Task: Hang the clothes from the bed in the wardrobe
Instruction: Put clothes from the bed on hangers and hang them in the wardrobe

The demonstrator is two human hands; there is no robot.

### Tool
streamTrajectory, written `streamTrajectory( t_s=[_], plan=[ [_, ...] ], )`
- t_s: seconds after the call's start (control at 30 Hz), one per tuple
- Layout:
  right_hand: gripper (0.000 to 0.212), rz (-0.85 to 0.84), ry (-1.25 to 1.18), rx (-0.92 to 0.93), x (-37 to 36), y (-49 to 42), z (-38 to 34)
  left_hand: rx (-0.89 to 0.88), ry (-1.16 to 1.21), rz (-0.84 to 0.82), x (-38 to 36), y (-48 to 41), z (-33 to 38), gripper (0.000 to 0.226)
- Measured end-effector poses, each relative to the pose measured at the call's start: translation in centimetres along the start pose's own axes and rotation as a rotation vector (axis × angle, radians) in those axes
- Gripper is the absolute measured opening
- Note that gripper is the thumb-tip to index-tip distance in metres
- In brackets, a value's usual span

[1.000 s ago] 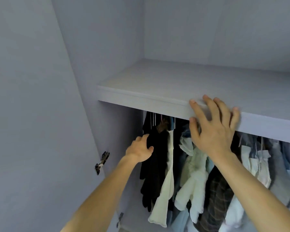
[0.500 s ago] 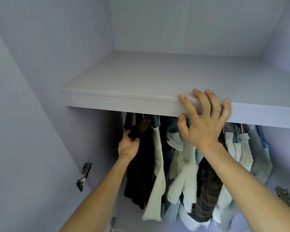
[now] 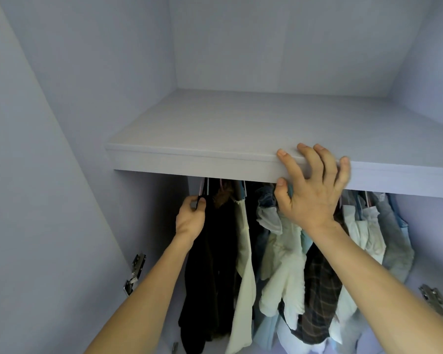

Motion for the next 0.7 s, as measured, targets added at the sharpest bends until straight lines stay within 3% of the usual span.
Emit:
streamTrajectory(
  t_s=[0.2,0.3,0.43,0.7],
  plan=[
    [0.048,-0.043,-0.044,-0.029,0.8,-0.2,-0.2,-0.007,-0.136,0.036,1.0,-0.6,1.5,0.033],
    [0.05,-0.066,-0.063,-0.034,1.2,-0.4,-0.3,-0.063,-0.088,0.174,1.4,-0.3,1.8,0.027],
    [0.052,-0.095,-0.074,-0.042,2.0,-0.6,-0.3,-0.125,0.011,0.24,1.2,0.3,2.4,0.025],
    [0.058,-0.258,-0.18,-0.108,4.1,-1.0,-0.7,-0.203,0.025,0.238,1.5,4.2,2.6,0.015]
  ],
)
Point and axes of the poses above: each hand's wrist, its own y-axis away from the middle knuckle, its own x-axis out of the back of the hand, z = x × y, the point moved 1 cm from there along -y, towards the middle knuckle, and after that the axes turned 8 degrees about y, right-handed, at the moved point
